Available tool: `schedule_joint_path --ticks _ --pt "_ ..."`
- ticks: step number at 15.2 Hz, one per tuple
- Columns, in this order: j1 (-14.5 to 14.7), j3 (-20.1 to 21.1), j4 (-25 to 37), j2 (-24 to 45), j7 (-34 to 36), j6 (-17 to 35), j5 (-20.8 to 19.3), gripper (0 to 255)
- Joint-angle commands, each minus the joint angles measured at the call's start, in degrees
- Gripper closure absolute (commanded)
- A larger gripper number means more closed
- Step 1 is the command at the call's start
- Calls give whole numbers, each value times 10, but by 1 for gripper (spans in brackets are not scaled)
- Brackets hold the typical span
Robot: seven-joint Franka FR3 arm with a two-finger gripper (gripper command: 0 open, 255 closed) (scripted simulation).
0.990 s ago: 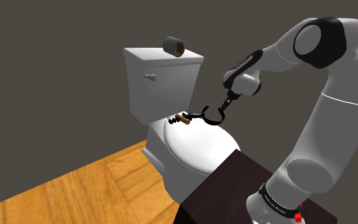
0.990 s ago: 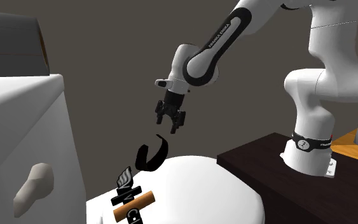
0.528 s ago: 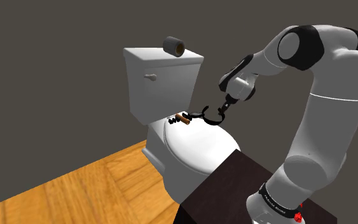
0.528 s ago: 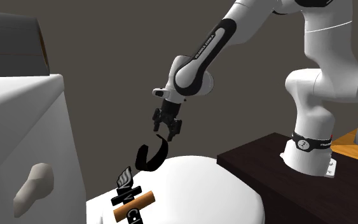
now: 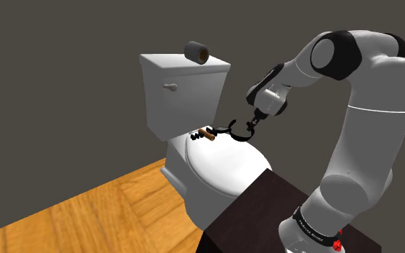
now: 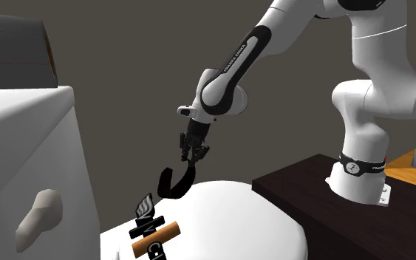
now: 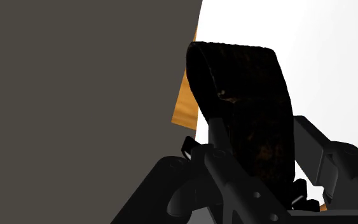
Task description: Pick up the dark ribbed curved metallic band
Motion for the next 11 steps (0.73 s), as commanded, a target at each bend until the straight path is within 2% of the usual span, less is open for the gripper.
schedule_joint_path --ticks 1,5,11 --pt "0 0 0 1 0 0 0 255" --pt "0 1 -1 1 0 1 1 255" --pt "34 -43 -7 -40 50 -30 -62 255"
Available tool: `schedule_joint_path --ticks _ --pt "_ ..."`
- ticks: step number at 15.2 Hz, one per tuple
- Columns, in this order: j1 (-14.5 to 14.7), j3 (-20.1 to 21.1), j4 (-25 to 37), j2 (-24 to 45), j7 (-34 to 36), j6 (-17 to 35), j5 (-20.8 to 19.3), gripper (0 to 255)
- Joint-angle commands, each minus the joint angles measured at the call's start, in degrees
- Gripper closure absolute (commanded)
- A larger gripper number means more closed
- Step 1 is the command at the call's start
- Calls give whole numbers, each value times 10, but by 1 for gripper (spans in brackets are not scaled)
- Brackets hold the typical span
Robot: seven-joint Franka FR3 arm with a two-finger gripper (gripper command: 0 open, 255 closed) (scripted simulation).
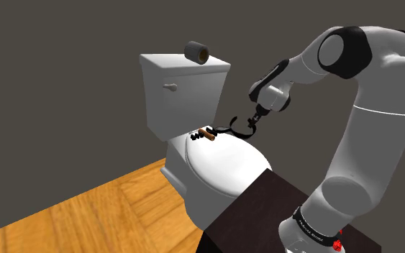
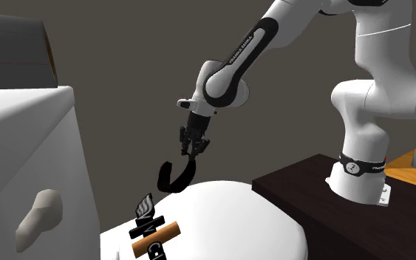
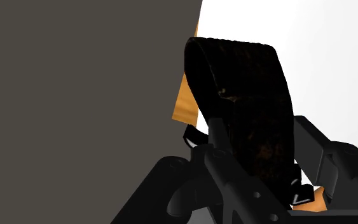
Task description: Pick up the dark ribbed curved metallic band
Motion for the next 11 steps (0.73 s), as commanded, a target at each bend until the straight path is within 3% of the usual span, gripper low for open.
schedule_joint_path --ticks 1,9,11 --pt "10 -14 0 -13 16 -11 -21 255" --pt "42 -57 2 -67 83 -56 -107 255" --pt "42 -58 2 -68 84 -57 -109 255"
